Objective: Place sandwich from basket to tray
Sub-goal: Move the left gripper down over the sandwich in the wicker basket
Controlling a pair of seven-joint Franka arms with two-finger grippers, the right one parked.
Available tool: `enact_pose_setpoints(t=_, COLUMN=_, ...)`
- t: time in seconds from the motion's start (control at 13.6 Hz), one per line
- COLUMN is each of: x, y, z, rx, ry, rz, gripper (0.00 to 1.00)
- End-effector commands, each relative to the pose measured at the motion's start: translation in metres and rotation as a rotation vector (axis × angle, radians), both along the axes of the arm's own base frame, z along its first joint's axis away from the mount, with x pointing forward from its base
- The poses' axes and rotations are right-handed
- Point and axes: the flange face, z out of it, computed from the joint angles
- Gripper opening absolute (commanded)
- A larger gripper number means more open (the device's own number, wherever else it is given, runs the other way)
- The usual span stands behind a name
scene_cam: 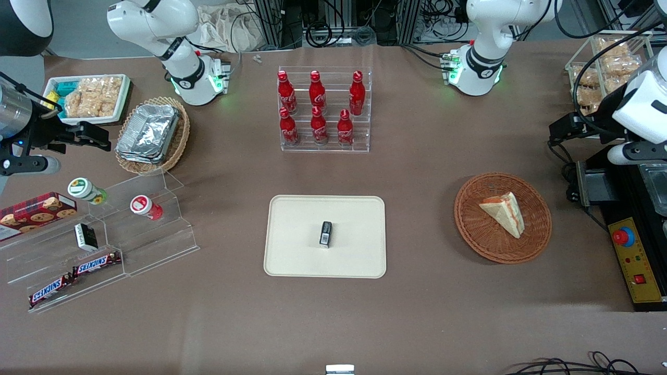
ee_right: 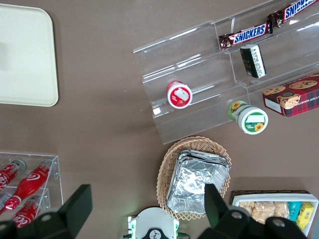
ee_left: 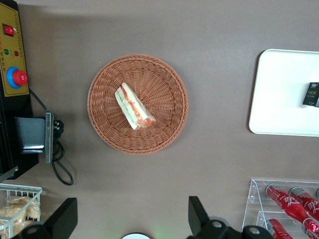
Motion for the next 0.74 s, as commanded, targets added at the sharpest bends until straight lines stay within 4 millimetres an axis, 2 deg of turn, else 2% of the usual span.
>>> enact_pose_setpoints(t=0.0, x=-0.01, y=0.001, z=0.017, rx=-0.013, ry=-0.018, rz=-0.002, gripper=1.0)
enact_pose_setpoints(t=0.15, x=-0.008, y=0.005, z=0.015, rx=-0.005, ry=-0.014, rz=0.008, gripper=1.0)
enact_pose_setpoints(t=0.22, x=-0.006, y=0.007, z=0.009, rx=0.002, ry=-0.002, rz=0.014, gripper=1.0)
enact_pose_setpoints(t=0.37, x=0.0, y=0.021, z=-0.012, rx=0.007, ry=0.036, rz=0.153, gripper=1.0)
enact_pose_setpoints(t=0.52, x=0.018, y=0.022, z=-0.049, rx=0.029, ry=0.062, rz=0.364, gripper=1.0)
enact_pose_setpoints(t=0.66, x=0.025, y=0.022, z=-0.099, rx=0.052, ry=0.094, rz=0.518, gripper=1.0)
